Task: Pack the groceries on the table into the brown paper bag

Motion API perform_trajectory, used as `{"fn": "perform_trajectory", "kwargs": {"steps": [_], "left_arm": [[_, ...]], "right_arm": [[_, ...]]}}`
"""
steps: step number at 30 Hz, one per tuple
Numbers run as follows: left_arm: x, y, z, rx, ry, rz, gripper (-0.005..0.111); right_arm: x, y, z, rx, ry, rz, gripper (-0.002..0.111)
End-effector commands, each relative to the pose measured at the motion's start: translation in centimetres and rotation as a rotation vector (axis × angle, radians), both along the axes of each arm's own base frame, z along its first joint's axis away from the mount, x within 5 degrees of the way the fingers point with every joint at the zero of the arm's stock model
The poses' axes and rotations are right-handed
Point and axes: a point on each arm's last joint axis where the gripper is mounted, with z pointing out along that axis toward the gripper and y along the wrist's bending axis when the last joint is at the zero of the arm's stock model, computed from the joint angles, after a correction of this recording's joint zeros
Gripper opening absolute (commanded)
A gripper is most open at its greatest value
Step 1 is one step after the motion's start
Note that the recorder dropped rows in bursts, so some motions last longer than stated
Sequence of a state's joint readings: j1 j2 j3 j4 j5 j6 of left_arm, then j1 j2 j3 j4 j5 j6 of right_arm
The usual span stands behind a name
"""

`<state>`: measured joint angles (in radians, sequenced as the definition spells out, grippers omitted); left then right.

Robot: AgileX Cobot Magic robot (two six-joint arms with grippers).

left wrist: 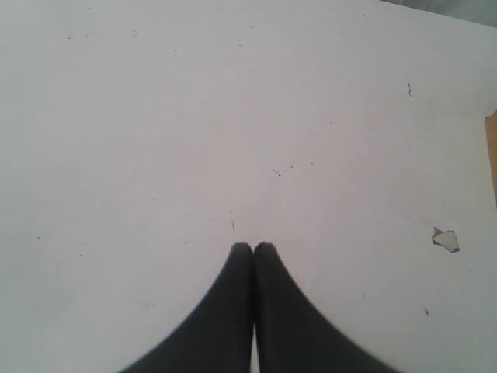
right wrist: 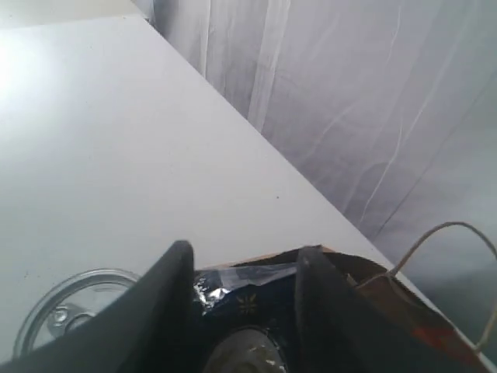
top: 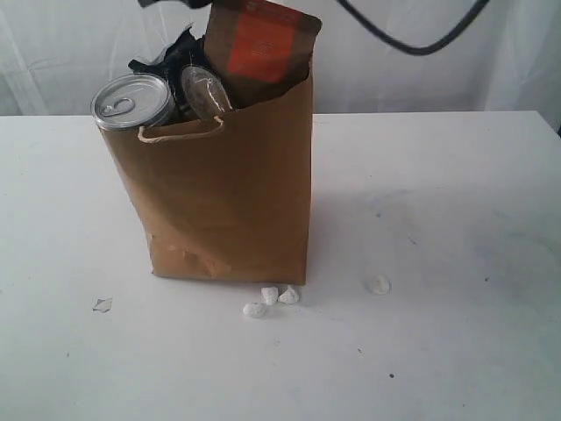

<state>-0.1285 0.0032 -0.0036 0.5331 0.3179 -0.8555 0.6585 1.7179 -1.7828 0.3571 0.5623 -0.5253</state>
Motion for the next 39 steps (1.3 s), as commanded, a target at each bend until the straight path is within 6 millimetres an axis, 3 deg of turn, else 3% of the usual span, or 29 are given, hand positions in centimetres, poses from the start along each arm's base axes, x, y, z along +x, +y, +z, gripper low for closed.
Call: {"fn": "perform_trajectory", "kwargs": {"steps": [1, 4, 8, 11, 15, 19, 25, 27, 30, 35, 39], "left_arm": [[0.0, 0.0, -0.1, 0.006, -0.003, -0.002, 0.000], [0.0, 0.0, -0.1, 0.006, -0.003, -0.002, 0.000], [0.0, 0.0, -0.1, 0.006, -0.003, -0.002, 0.000], [0.0, 0.0, -0.1, 0.006, -0.003, -0.002, 0.000], [0.0, 0.0, -0.1, 0.006, -0.003, -0.002, 0.000], [0.0, 0.0, -0.1, 0.006, -0.003, -0.002, 0.000], [0.0, 0.0, -0.1, 0.006, -0.003, -0.002, 0.000], [0.0, 0.0, -0.1, 0.006, -0.003, -0.002, 0.000], [0.0, 0.0, -0.1, 0.006, -0.003, -0.002, 0.000], [0.0, 0.0, -0.1, 0.006, -0.003, -0.002, 0.000], [0.0, 0.0, -0.1, 0.006, -0.003, -0.002, 0.000]], "right_arm": [[-3.4, -2.6, 4.1, -0.025, -0.063, 0.028, 0.035], [-5.2, -5.4, 5.9, -0.158, -0.144, -0.037, 0.022], [-6.9, -10.5, 7.5, -0.389, -0.167, -0.292, 0.001], [-7.6, -14.6, 8.0, -0.499, -0.107, -0.569, 0.000], [-7.5, -18.6, 7.0, -0.568, -0.014, -0.742, 0.000], [-6.3, -21.2, 2.7, -0.637, 0.159, -0.802, 0.000], [-4.6, -24.1, -7.9, -0.654, 0.480, -0.769, 0.000], [-4.4, -24.5, -11.5, -0.611, 0.578, -0.761, 0.000], [-4.9, -23.8, -15.4, -0.539, 0.750, -0.711, 0.000], [-5.3, -21.2, -19.0, -0.423, 0.906, -0.444, 0.000], [-5.0, -20.1, -19.5, -0.340, 0.925, -0.342, 0.000]]}}
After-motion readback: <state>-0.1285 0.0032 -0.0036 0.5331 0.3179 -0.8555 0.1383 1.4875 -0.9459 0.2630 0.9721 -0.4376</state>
